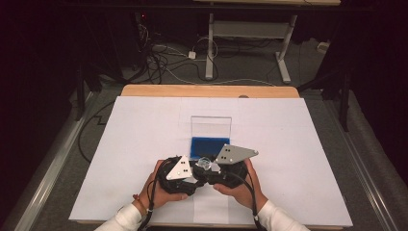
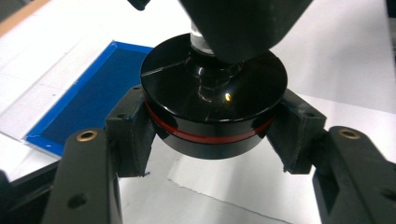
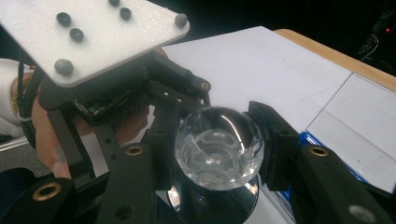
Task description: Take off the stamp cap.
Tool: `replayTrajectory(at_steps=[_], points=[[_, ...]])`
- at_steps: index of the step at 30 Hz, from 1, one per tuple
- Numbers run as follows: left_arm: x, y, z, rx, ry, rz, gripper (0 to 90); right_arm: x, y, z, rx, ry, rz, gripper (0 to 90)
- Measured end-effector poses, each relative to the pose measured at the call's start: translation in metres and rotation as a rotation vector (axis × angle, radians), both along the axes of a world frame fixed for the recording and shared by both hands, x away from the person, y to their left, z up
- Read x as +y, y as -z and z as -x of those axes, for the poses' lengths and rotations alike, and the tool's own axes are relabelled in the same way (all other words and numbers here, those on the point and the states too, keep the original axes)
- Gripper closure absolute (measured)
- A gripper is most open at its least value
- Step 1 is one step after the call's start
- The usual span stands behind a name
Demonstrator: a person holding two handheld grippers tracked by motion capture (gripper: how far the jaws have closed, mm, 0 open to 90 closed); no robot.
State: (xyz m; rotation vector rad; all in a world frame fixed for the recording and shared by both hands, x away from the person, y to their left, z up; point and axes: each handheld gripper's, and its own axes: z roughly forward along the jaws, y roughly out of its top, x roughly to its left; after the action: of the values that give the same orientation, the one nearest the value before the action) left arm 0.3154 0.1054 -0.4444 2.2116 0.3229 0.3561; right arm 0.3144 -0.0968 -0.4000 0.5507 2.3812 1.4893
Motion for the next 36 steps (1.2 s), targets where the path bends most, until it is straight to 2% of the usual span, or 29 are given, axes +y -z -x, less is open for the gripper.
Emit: replayTrajectory(at_steps=[3, 4, 5, 6, 7, 8, 9, 10, 12, 13, 16, 22, 28, 36], points=[[0.000, 0.000, 0.000, 0.011, 0.007, 0.008, 36.6, -0.001, 0.001, 0.001, -0.002, 0.007, -0.006, 56.9], [0.000, 0.000, 0.000, 0.011, -0.003, -0.004, 36.6, -0.001, 0.001, 0.002, -0.003, 0.005, -0.011, 56.9], [0.009, 0.005, -0.010, 0.080, -0.065, 0.037, 36.7, -0.003, 0.000, 0.006, -0.032, -0.005, -0.017, 56.9], [0.017, 0.006, -0.014, 0.092, -0.092, 0.066, 36.7, -0.004, -0.004, 0.008, -0.031, -0.030, -0.033, 56.9], [0.019, 0.004, -0.014, 0.079, -0.087, 0.055, 36.6, -0.005, -0.009, 0.013, -0.045, -0.045, -0.035, 56.9], [0.019, 0.000, -0.011, 0.051, -0.082, 0.047, 36.6, -0.005, -0.013, 0.017, -0.073, -0.035, -0.015, 56.9], [0.019, -0.003, -0.010, 0.044, -0.082, 0.064, 36.6, -0.006, -0.015, 0.019, -0.087, -0.032, -0.032, 56.9], [0.018, -0.005, -0.009, 0.029, -0.079, 0.062, 36.6, -0.007, -0.016, 0.018, -0.081, -0.028, -0.049, 56.9], [0.018, -0.005, -0.008, 0.017, -0.077, 0.056, 36.5, -0.010, -0.017, 0.018, -0.092, -0.008, -0.044, 56.9], [0.018, -0.004, -0.009, 0.013, -0.080, 0.038, 36.5, -0.012, -0.018, 0.016, -0.082, -0.003, -0.052, 56.9], [0.022, -0.002, -0.012, 0.029, -0.093, 0.046, 36.5, -0.014, -0.020, 0.018, -0.089, 0.002, -0.039, 56.9], [0.034, -0.003, -0.014, 0.020, -0.112, 0.044, 36.5, -0.018, -0.019, 0.019, -0.084, 0.002, -0.015, 56.9], [0.047, -0.007, -0.013, 0.012, -0.129, 0.039, 36.4, -0.031, -0.017, 0.018, -0.071, 0.024, 0.011, 56.9], [0.070, -0.013, -0.003, -0.007, -0.148, 0.009, 36.4, -0.044, -0.016, 0.021, -0.080, 0.048, 0.045, 56.9]])
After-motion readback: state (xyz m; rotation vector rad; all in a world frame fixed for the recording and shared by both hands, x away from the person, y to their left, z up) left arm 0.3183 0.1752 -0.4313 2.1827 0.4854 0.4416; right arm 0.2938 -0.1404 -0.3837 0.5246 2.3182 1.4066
